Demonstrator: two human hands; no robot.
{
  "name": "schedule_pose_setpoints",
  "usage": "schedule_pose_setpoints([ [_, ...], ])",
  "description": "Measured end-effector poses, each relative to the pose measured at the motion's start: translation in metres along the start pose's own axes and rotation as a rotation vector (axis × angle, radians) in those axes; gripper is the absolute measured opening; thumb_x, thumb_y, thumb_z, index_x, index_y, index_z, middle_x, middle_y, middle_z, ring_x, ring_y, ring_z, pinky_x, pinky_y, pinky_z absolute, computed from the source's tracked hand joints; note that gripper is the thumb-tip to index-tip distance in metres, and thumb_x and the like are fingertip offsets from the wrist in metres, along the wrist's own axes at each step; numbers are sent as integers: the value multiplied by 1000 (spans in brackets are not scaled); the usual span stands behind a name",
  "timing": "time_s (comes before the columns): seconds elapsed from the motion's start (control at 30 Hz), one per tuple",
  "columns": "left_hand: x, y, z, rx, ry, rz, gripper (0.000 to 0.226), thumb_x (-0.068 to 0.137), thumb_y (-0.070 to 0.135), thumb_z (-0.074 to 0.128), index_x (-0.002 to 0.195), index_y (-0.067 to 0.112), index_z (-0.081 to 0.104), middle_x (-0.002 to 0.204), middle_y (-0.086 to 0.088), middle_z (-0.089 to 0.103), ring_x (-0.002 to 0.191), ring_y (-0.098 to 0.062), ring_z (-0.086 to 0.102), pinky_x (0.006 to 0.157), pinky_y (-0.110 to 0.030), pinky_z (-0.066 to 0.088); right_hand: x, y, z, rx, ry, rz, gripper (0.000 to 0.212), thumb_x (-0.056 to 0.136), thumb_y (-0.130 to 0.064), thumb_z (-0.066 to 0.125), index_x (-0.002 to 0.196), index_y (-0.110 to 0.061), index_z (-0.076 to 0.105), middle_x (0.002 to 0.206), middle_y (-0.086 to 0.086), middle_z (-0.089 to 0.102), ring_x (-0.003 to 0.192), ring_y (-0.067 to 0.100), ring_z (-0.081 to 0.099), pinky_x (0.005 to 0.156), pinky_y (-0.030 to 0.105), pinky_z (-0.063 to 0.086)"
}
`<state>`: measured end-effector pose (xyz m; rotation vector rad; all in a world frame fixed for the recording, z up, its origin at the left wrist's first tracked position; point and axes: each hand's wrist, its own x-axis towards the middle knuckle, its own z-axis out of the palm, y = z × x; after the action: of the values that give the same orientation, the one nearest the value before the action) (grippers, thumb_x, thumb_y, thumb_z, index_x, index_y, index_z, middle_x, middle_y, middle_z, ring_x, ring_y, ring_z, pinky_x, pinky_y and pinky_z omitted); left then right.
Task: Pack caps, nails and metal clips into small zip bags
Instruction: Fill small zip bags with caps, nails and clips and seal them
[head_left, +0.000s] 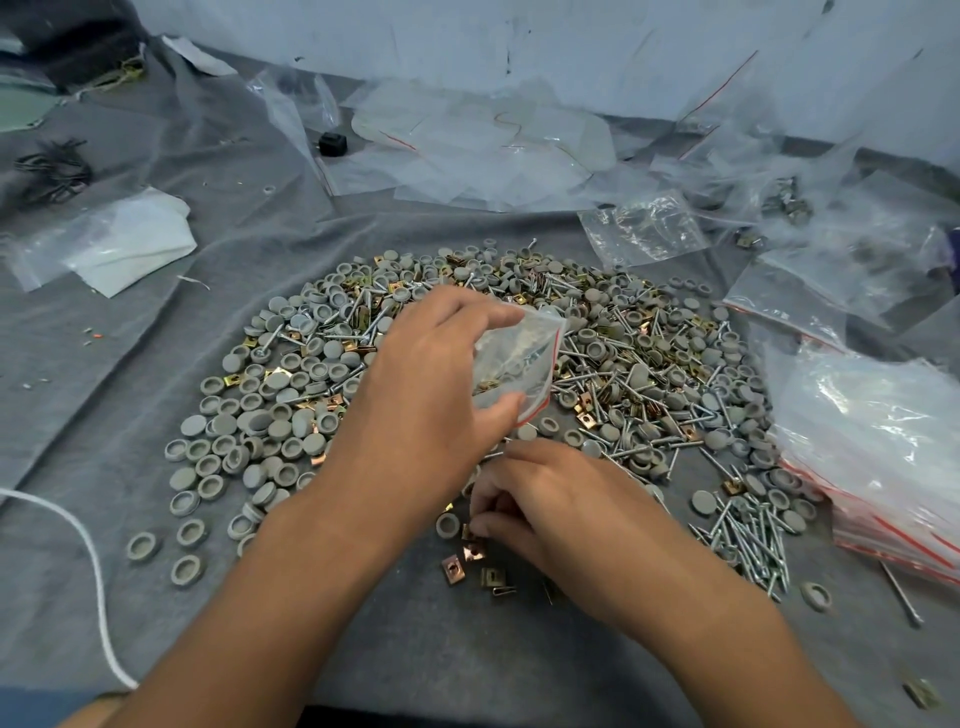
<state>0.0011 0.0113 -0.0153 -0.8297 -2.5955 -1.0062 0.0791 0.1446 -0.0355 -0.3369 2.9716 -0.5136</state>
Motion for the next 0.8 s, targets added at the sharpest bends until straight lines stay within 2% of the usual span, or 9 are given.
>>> schedule_pose_setpoints([
  [0.13,0,-1,0,9,-4,3,56,77,24,84,128,25,62,119,14,55,96,-1,45,92,-17,36,-1,-1,3,-5,-58,-21,24,91,-51,65,111,-36,62,110,-15,56,112,7,48,90,29,41],
  [0.27,0,-2,1,29,-14,4,57,78,25,82,130,27,60,119,18,53,98,1,45,92,-14,34,-2,-1,2,28,-58,-44,14,93,-43,65,101,-34,58,109,-15,53,109,6,45,83,26,35],
  [0.37,0,-3,2,35,-18,2,58,77,24,82,130,27,60,118,20,49,98,3,42,92,-5,29,-4,4,1,76,-45,-49,14,96,-39,64,95,-33,51,103,-15,53,101,7,46,85,30,43],
  [0.43,0,-4,1,31,-23,-4,58,77,24,83,130,27,60,117,21,49,97,3,41,91,-5,29,-5,8,-5,154,-30,-29,16,96,-35,66,92,-35,51,97,-16,56,95,5,52,85,34,47],
  [0.47,0,-4,1,33,-23,-3,58,77,25,83,130,28,60,117,21,50,97,3,42,91,-8,31,-6,11,-9,208,-10,-18,17,95,-33,68,91,-37,52,94,-18,58,92,1,54,84,29,48],
  [0.53,0,-4,1,34,-18,5,59,76,26,83,130,28,60,116,21,49,96,3,42,92,-12,33,-9,17,-20,340,90,-28,15,94,-29,70,91,-37,58,89,-23,62,89,-3,57,77,13,43],
  [0.6,0,-2,1,27,-18,5,60,77,32,83,131,30,59,117,23,48,98,3,43,92,-15,37,-13,20,-31,478,223,-61,5,93,-32,66,96,-36,64,89,-22,64,84,3,61,71,11,44],
  [0.67,0,0,1,16,-29,0,59,77,37,77,132,31,58,118,24,47,100,3,44,94,-19,42,-16,20,-36,550,379,-103,9,96,-36,61,103,-37,67,90,-16,64,77,12,62,63,15,45],
  [0.8,-1,6,2,-14,-51,12,58,76,42,64,132,28,59,119,22,47,105,1,46,98,-23,43,-9,13,-29,315,796,-148,11,93,-21,75,104,-19,72,94,-13,68,80,2,60,73,12,45],
])
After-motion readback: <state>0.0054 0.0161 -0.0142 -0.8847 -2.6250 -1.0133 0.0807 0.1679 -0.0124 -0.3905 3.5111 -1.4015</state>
